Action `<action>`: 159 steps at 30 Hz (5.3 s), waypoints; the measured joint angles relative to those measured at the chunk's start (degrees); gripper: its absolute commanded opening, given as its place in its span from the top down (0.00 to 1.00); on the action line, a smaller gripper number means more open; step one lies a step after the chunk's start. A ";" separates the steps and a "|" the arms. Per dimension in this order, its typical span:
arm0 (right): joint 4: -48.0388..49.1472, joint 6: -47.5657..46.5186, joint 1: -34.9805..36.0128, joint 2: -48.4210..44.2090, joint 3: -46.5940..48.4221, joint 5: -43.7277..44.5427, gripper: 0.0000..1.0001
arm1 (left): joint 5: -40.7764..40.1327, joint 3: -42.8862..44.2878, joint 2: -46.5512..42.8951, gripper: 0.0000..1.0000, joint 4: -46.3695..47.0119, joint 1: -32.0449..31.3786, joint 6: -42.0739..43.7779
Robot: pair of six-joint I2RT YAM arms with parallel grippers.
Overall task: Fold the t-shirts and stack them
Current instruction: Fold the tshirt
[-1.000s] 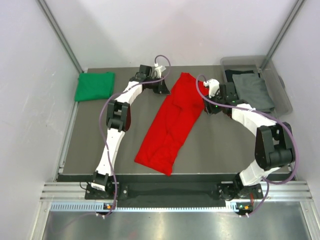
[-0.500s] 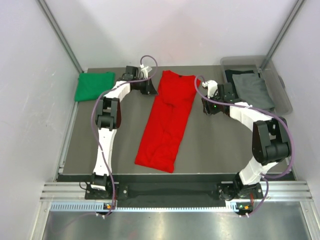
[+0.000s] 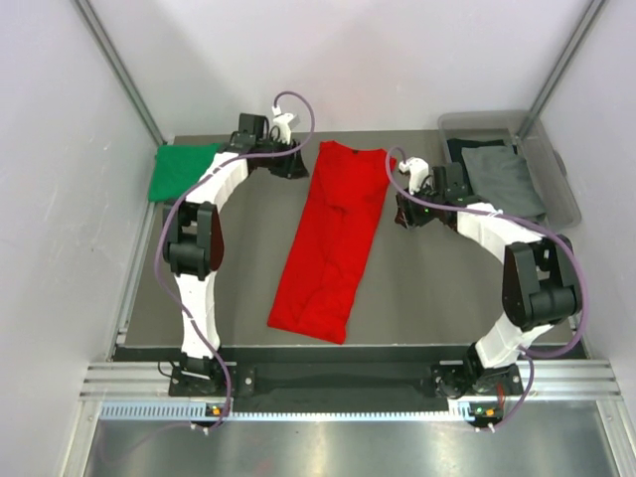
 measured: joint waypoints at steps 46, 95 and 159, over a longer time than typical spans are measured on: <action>2.43 33.97 0.61 58.36 73.48 6.19 0.31 | 7.96 -15.06 -10.84 0.52 6.58 -7.37 -8.02; -1.11 35.60 -5.81 60.08 72.76 -0.22 1.00 | 1.31 -11.87 -5.22 0.51 2.43 -8.61 -4.04; -13.92 -24.06 33.00 -10.12 -6.84 -10.69 0.74 | -4.42 -33.40 -18.82 0.77 -24.79 -4.11 20.31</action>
